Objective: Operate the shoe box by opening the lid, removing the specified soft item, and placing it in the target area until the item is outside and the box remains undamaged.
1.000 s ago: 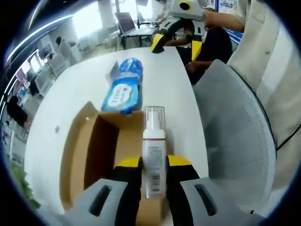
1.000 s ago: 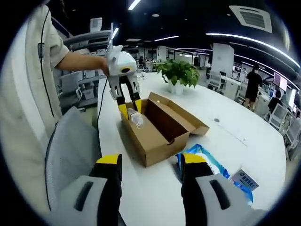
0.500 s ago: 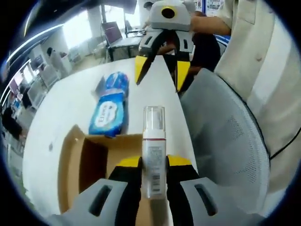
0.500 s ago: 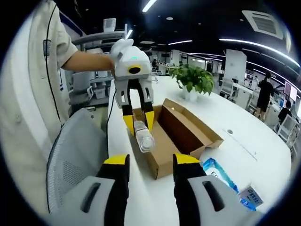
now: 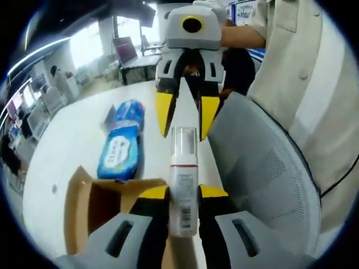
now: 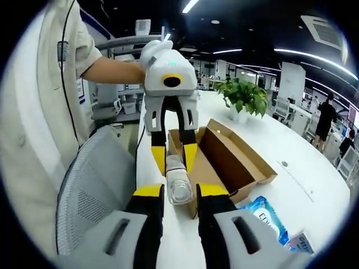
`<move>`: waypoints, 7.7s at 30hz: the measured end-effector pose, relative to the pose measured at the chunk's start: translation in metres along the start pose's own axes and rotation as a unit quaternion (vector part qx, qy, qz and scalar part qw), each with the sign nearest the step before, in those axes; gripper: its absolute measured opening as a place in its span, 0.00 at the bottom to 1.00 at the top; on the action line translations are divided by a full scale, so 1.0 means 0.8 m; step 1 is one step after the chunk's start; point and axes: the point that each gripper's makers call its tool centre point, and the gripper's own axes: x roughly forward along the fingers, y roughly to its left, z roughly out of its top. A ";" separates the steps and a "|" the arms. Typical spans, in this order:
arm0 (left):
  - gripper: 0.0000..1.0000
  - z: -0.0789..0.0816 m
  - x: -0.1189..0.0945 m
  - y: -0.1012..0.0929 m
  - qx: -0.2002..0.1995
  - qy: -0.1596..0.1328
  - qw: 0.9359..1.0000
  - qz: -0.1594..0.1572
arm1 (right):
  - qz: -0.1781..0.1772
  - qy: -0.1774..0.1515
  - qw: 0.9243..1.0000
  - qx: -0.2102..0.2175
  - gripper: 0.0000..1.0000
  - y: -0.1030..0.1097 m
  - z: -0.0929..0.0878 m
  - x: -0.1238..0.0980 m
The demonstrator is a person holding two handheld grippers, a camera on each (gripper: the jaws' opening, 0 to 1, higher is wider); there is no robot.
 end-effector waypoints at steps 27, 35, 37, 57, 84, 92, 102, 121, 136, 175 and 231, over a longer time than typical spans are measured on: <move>0.18 0.012 0.010 0.004 0.000 -0.032 0.999 0.004 | 0.012 0.034 0.999 -0.023 0.15 -0.003 0.003 -0.001; 0.27 0.009 0.006 0.015 -0.013 -0.037 0.999 0.022 | 0.010 0.044 0.999 -0.029 0.15 -0.017 0.004 -0.005; 0.28 0.009 0.003 0.020 -0.025 -0.046 0.998 0.032 | 0.010 0.049 0.998 -0.029 0.15 -0.021 0.002 -0.007; 0.61 -0.032 -0.049 0.054 -0.161 -0.092 0.974 0.133 | -0.005 0.110 0.992 -0.057 0.16 -0.099 -0.006 -0.045; 0.95 -0.111 -0.149 0.060 -0.282 -0.131 0.903 0.298 | 0.009 0.250 0.962 -0.111 0.16 -0.243 -0.035 -0.061; 1.00 -0.134 -0.159 0.048 -0.301 -0.122 0.888 0.326 | 0.013 0.289 0.950 -0.119 0.16 -0.269 -0.053 -0.051; 1.00 -0.154 -0.178 0.036 -0.320 -0.121 0.871 0.354 | 0.021 0.337 0.933 -0.123 0.16 -0.294 -0.079 -0.038; 0.98 -0.181 -0.193 0.021 -0.342 -0.104 0.851 0.385 | 0.034 0.419 0.897 -0.136 0.17 -0.330 -0.123 -0.006; 0.94 -0.197 -0.190 0.017 -0.362 -0.098 0.841 0.391 | 0.050 0.435 0.889 -0.136 0.17 -0.335 -0.138 0.012; 0.60 -0.234 -0.181 0.030 -0.410 -0.059 0.811 0.413 | 0.040 0.424 0.896 -0.124 0.27 -0.349 -0.116 0.012; 0.02 -0.304 -0.167 0.034 -0.523 -0.037 0.723 0.450 | -0.180 0.257 0.901 0.299 0.15 -0.375 -0.115 0.170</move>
